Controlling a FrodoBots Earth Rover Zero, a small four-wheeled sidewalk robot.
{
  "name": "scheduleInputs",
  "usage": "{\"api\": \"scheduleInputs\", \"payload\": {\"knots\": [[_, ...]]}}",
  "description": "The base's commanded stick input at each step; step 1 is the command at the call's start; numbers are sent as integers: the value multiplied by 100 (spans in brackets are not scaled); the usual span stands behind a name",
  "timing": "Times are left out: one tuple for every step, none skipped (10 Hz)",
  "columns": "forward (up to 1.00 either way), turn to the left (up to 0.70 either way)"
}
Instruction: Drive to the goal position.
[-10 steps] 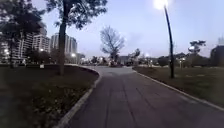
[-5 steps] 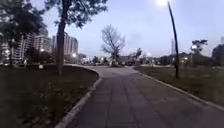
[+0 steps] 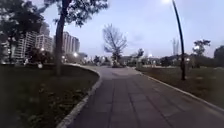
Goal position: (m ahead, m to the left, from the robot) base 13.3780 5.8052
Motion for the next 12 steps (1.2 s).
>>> {"api": "scheduleInputs", "payload": {"knots": [[70, 0], [70, 0], [70, 0], [70, 0], [70, 0], [70, 0], [70, -12], [70, -35], [70, -35], [70, -35], [70, -29], [70, -15]]}}
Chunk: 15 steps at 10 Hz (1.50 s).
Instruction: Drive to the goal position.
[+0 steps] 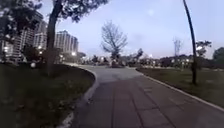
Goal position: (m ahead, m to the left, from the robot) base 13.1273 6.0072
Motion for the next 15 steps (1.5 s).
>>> {"api": "scheduleInputs", "payload": {"knots": [[70, -2], [70, 0], [70, 0], [70, 0], [70, 0], [70, 0], [70, 0], [70, 0], [70, 0], [70, 0], [70, 0], [70, 0], [70, 0], [70, 0], [70, 0]]}}
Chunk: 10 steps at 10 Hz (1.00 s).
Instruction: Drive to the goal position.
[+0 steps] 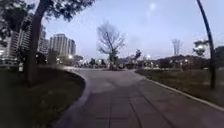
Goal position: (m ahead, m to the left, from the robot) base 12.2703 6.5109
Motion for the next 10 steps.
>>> {"api": "scheduleInputs", "payload": {"knots": [[70, 0], [70, 0], [70, 0], [70, 0], [70, 0], [70, 0], [70, 0], [70, 0], [70, 0], [70, 0]]}}
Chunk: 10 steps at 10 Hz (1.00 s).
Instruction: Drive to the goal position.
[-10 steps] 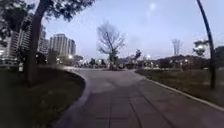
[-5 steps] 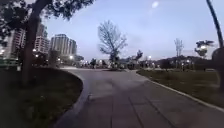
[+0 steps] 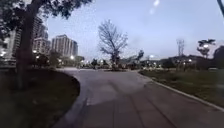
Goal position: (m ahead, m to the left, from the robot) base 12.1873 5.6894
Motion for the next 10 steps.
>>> {"api": "scheduleInputs", "payload": {"knots": [[70, 0], [70, 0], [70, 0], [70, 0], [70, 0], [70, 0], [70, 0], [70, 0], [70, 0], [70, 0]]}}
